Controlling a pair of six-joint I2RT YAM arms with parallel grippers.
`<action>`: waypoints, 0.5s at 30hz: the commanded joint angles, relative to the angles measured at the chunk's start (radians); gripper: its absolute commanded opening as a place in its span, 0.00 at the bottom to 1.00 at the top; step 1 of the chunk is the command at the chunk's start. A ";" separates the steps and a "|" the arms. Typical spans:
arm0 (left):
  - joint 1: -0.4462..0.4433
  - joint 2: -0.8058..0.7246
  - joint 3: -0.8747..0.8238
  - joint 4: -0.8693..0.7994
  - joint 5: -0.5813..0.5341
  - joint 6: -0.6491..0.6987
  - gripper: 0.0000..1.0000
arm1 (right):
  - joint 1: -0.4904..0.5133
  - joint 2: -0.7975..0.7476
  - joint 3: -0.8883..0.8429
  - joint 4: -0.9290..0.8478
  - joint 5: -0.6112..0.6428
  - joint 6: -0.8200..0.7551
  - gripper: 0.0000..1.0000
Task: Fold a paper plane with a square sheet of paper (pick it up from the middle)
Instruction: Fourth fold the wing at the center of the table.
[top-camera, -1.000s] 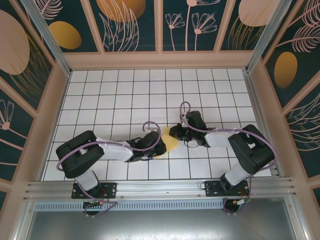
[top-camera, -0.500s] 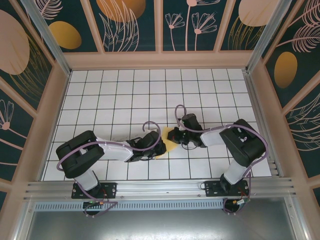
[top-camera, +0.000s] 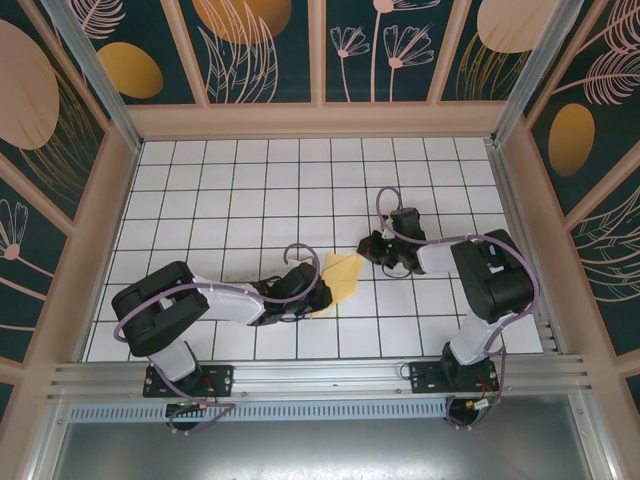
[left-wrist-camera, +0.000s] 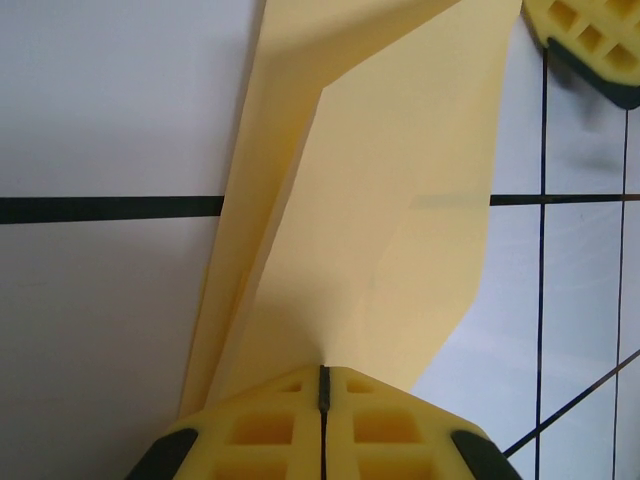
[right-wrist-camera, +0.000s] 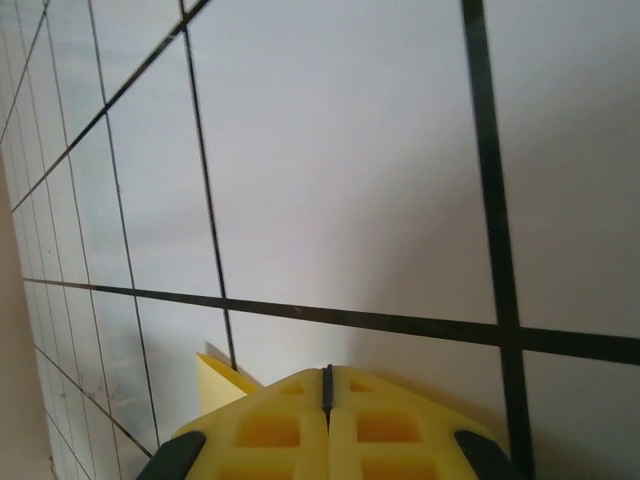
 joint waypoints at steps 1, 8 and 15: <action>-0.001 0.037 -0.037 -0.131 0.032 -0.003 0.07 | 0.007 -0.081 0.038 -0.056 0.017 -0.044 0.06; -0.001 0.036 -0.023 -0.135 0.036 0.008 0.08 | 0.089 -0.171 -0.012 -0.042 -0.009 -0.021 0.07; -0.001 0.030 -0.015 -0.137 0.036 0.013 0.08 | 0.199 -0.092 -0.048 0.045 -0.046 0.021 0.06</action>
